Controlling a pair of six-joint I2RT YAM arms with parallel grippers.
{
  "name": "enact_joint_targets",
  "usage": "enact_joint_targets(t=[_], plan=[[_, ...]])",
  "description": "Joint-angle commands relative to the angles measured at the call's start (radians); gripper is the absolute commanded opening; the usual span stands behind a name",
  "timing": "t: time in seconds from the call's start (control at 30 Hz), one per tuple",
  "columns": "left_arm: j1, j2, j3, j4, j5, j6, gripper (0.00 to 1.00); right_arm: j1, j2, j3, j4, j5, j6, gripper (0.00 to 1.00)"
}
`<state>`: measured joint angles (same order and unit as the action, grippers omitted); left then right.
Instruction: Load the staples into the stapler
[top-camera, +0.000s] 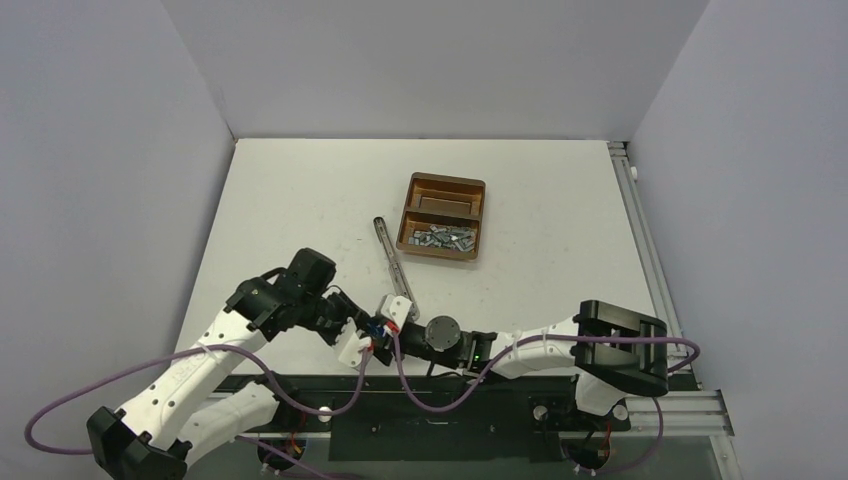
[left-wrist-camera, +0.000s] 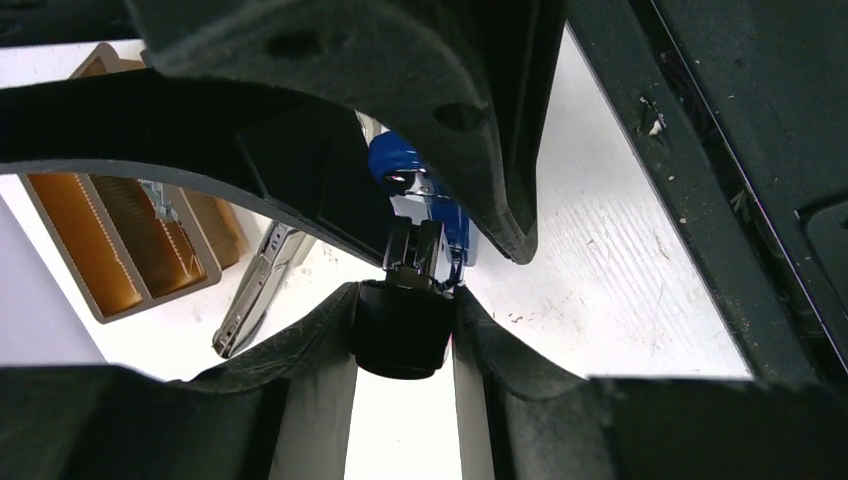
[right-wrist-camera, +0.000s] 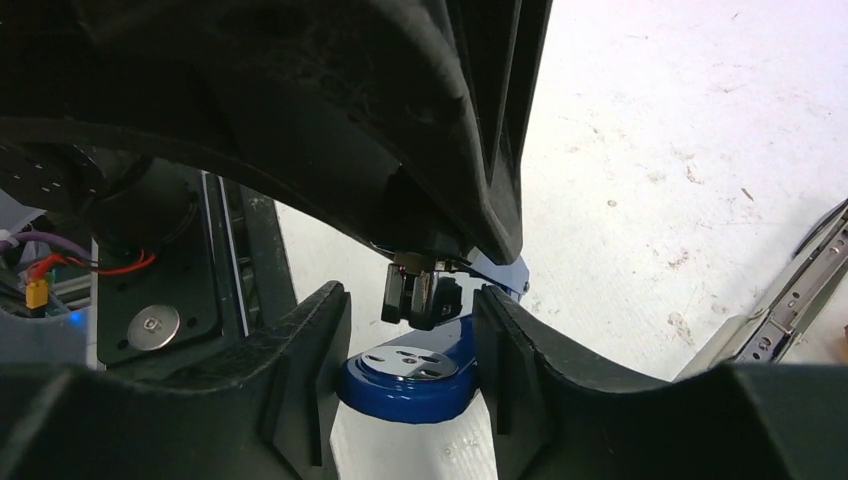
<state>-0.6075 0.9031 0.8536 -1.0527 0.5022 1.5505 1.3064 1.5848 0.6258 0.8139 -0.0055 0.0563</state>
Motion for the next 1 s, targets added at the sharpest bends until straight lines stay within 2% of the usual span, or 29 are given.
enact_joint_targets(t=[0.0,0.17,0.3,0.73,0.97], plan=[[-0.005,-0.008,0.059,0.031,0.008,0.001,0.06,-0.001,-0.016,-0.076,0.063,0.065,0.041,0.22],[0.002,0.002,0.065,0.064,-0.014,-0.043,0.05,0.015,-0.015,-0.169,0.090,0.128,0.054,0.10],[0.046,0.028,0.082,0.059,-0.013,-0.040,0.05,0.041,-0.010,-0.234,0.117,0.181,0.065,0.09],[0.412,0.140,0.089,0.115,0.113,-0.006,0.04,0.054,0.104,-0.304,0.181,0.204,0.112,0.09],[0.540,0.202,0.070,0.150,0.131,0.038,0.04,0.048,0.150,-0.309,0.207,0.198,0.136,0.09]])
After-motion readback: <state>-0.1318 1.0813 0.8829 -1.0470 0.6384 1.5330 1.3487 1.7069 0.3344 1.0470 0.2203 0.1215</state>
